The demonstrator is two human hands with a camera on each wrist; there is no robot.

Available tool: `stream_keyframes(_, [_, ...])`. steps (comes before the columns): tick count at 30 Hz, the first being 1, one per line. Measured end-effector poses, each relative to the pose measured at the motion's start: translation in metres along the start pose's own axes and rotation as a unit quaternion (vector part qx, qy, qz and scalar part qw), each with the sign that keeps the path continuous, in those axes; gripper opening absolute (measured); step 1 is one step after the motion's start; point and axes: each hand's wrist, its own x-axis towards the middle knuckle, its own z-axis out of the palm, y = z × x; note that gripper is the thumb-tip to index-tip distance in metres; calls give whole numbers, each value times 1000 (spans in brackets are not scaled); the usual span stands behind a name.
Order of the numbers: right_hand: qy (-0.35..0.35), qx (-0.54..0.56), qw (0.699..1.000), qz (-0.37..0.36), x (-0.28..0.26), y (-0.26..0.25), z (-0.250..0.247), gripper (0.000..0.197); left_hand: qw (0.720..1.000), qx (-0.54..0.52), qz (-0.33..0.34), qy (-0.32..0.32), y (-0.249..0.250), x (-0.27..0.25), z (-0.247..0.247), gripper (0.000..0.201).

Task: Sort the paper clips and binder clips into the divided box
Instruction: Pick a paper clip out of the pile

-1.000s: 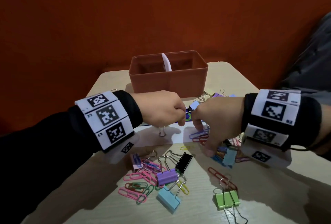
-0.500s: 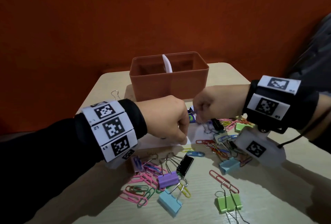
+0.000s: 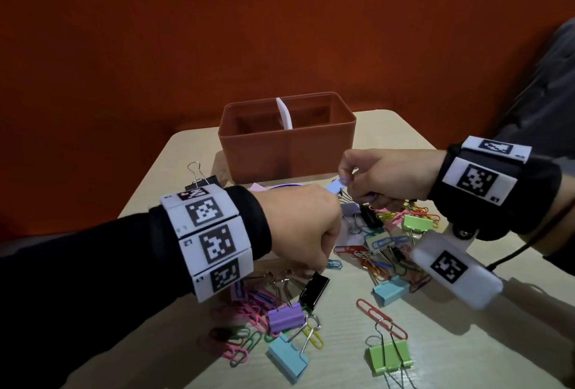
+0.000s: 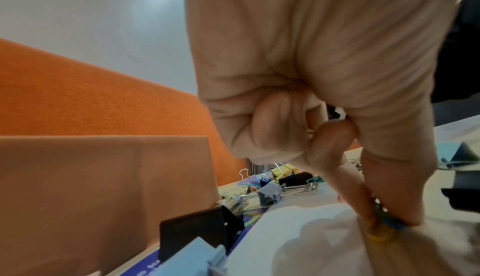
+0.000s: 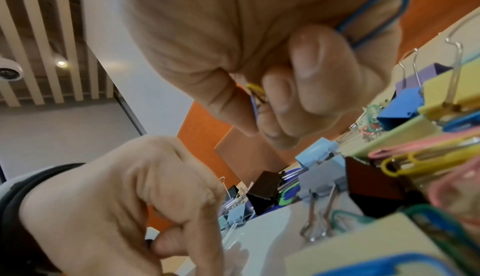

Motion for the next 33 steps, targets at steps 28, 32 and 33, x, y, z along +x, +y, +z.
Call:
stream_keyframes(28, [-87,250,963,-49,19,-25,-6,29,974,-162,-155,44,-58,-18,-32,17])
stream_keyframes(32, [-69,275,955,-85,31,-48,-12,29,944,-220,-195,147,-80,-22,-52,19])
stream_keyframes(33, [-55,283,953,-91,36,-54,-14,30,937,-227,-203,171,-87,-22,-57,19])
